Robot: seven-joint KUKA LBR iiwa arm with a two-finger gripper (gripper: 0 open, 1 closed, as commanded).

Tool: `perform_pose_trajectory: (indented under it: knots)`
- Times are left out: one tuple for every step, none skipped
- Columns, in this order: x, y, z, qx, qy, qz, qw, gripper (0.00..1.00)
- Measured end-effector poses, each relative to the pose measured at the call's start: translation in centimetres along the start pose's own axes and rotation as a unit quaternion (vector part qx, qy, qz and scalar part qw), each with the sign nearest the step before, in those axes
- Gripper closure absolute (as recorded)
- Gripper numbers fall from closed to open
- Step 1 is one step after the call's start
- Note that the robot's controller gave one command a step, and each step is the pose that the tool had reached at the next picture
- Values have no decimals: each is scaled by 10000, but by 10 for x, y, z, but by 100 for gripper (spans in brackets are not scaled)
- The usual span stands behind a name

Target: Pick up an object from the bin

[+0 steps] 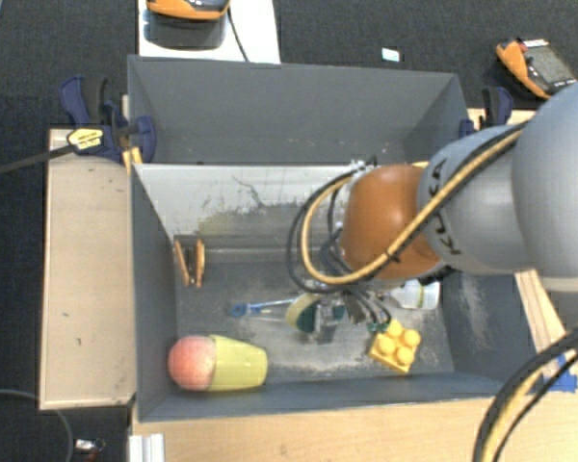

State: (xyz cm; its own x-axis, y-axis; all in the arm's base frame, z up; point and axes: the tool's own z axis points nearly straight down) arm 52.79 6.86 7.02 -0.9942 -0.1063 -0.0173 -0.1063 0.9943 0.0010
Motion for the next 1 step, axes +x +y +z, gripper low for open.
perform_pose_trajectory:
  knots:
    - [0,0,0,-1,0,3,10000,100]
